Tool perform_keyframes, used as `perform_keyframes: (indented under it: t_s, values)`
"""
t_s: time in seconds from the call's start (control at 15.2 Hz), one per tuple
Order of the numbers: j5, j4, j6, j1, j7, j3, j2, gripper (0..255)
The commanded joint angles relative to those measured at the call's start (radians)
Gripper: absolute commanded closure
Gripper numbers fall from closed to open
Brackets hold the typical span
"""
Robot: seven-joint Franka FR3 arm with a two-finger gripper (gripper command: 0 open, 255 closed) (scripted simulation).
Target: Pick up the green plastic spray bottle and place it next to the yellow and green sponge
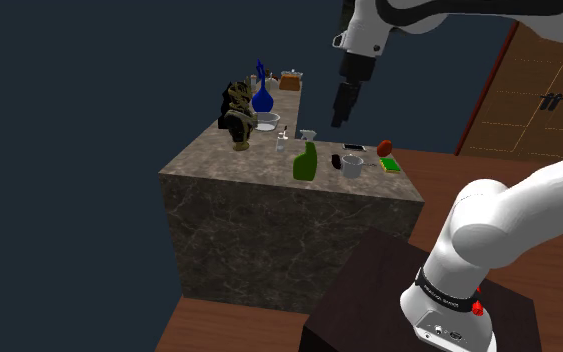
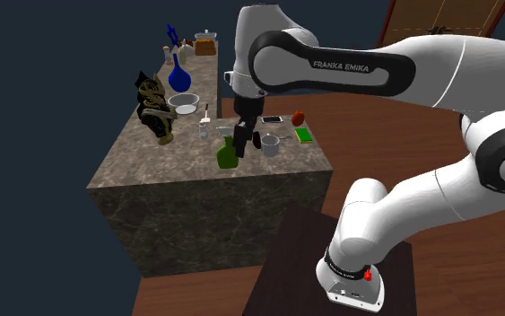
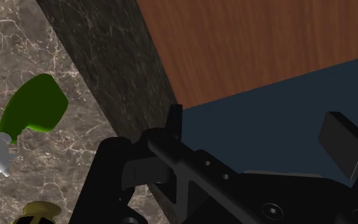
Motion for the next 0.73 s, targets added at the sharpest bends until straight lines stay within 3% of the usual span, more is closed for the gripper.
perform_keyframes:
  t_s: [0.0, 0.66]
  values:
    - [-0.019, 0.009, 0.036, -0.010, -0.054, -0.039, 0.050, 0]
    - [-0.051, 0.123, 0.175, -0.038, -0.291, -0.202, 0.323, 0]
